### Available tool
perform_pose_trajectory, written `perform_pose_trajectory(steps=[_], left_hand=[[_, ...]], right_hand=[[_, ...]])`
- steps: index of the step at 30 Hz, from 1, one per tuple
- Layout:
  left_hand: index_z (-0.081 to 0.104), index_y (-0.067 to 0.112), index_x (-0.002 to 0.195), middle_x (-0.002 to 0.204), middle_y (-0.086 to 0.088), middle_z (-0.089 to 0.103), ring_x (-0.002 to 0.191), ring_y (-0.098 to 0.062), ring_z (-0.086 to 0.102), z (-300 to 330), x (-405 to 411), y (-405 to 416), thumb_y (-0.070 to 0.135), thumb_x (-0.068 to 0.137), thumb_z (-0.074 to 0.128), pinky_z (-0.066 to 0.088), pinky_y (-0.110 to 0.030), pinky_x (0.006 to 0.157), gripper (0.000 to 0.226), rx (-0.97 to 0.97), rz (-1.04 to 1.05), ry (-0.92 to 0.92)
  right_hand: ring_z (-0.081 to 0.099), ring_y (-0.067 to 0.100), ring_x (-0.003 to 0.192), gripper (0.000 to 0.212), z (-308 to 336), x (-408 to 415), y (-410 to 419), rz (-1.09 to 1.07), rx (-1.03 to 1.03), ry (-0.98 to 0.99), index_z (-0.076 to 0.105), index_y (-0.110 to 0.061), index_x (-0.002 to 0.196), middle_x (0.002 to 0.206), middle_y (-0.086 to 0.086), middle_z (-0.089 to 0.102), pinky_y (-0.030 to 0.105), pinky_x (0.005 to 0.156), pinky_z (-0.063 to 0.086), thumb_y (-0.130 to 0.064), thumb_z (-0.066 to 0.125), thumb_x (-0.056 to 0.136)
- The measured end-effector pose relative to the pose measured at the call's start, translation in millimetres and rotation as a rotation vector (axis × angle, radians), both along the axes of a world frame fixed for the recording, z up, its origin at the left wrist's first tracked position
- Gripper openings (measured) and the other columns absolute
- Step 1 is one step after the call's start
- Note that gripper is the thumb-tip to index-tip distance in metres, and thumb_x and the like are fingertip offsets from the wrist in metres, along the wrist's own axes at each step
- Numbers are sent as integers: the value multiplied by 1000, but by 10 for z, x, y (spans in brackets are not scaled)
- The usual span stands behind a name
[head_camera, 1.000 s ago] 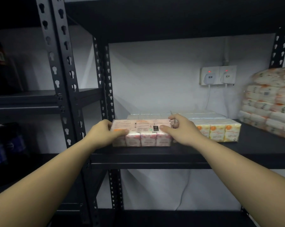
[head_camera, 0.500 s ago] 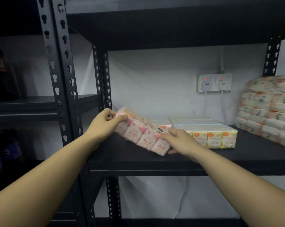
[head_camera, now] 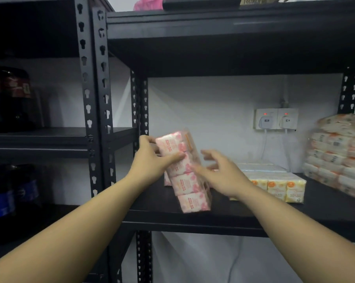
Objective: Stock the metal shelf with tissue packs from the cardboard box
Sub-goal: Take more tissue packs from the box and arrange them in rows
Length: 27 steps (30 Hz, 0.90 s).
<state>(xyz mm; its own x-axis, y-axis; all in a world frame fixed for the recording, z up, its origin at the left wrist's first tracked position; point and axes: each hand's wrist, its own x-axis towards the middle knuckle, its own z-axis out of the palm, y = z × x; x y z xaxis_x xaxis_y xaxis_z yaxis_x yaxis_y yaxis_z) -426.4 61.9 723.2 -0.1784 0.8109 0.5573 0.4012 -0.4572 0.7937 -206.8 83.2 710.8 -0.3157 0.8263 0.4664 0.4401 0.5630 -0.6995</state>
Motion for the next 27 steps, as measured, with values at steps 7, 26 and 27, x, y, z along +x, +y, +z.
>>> perform_pose_trajectory(steps=[7, 26, 27], left_hand=[[57, 41, 130, 118, 2, 74, 105, -16, 75, -253, 212, 100, 44, 81, 85, 62, -46, 90, 57, -84, -267, 59], [54, 45, 137, 117, -6, 71, 99, -23, 76, 152, 485, -489, 73, 74, 71, 65, -40, 84, 71, -154, -402, 36], [50, 46, 138, 117, -3, 72, 97, -21, 77, 204, 459, -531, 75, 71, 68, 64, -40, 84, 76, -173, -392, 65]], right_hand=[[64, 10, 107, 52, 684, 79, 101, -70, 153, -101, 64, -33, 131, 120, -11, 66, 28, 86, 53, -58, 73, 86], [69, 21, 91, 72, 505, 270, -410, -108, 117, 65, 69, -26, 96, 96, 1, 71, 48, 82, 60, -87, 32, 86], [71, 19, 91, 58, 500, 266, -411, -26, 103, 106, 72, -32, 95, 95, -2, 74, 48, 82, 62, -78, 37, 94]])
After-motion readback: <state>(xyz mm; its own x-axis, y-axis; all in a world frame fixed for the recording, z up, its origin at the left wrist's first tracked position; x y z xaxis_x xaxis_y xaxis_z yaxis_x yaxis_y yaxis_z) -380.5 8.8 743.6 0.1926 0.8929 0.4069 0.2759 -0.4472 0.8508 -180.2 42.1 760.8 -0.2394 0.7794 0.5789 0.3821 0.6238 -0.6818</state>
